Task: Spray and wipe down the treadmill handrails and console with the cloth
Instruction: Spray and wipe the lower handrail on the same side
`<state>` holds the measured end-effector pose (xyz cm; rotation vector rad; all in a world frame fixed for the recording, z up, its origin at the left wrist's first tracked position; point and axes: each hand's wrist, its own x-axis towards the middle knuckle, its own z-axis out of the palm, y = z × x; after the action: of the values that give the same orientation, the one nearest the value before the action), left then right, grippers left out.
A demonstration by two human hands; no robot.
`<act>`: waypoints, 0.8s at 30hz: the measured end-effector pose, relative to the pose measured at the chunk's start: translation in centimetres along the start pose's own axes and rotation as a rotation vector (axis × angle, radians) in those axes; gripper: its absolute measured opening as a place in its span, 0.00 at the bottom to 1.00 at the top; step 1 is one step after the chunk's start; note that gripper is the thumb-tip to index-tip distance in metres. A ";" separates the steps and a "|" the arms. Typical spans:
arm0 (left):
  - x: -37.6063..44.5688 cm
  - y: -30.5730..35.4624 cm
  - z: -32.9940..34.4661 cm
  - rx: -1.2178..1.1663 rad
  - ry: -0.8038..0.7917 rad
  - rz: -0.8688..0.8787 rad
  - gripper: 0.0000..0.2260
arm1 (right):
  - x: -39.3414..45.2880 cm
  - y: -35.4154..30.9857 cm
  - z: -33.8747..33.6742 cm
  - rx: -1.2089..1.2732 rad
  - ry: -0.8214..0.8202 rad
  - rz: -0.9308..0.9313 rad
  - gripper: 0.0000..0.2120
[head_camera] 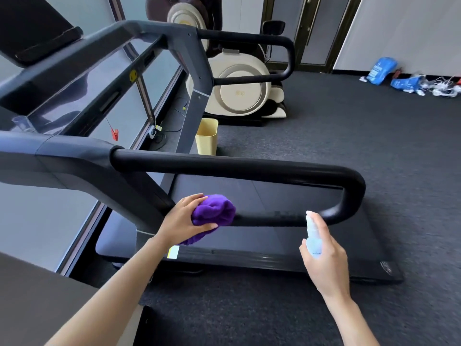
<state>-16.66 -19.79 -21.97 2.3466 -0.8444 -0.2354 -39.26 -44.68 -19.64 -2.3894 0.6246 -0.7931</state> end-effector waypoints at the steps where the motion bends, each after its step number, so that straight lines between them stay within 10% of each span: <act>1: 0.4 -0.1 0.4 0.083 -0.013 0.005 0.43 | -0.2 0.2 0.0 -0.010 -0.001 -0.006 0.36; 16: 4.2 6.3 6.9 0.336 0.115 0.193 0.30 | -0.7 -0.6 0.0 0.011 -0.022 0.007 0.34; 24: 1.6 -1.2 2.8 0.364 0.200 0.159 0.26 | 0.0 -1.5 0.5 0.042 -0.048 0.014 0.34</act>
<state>-15.83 -21.49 -24.85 2.5608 -1.0361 0.2355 -38.56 -43.46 -19.03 -2.3557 0.5993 -0.7336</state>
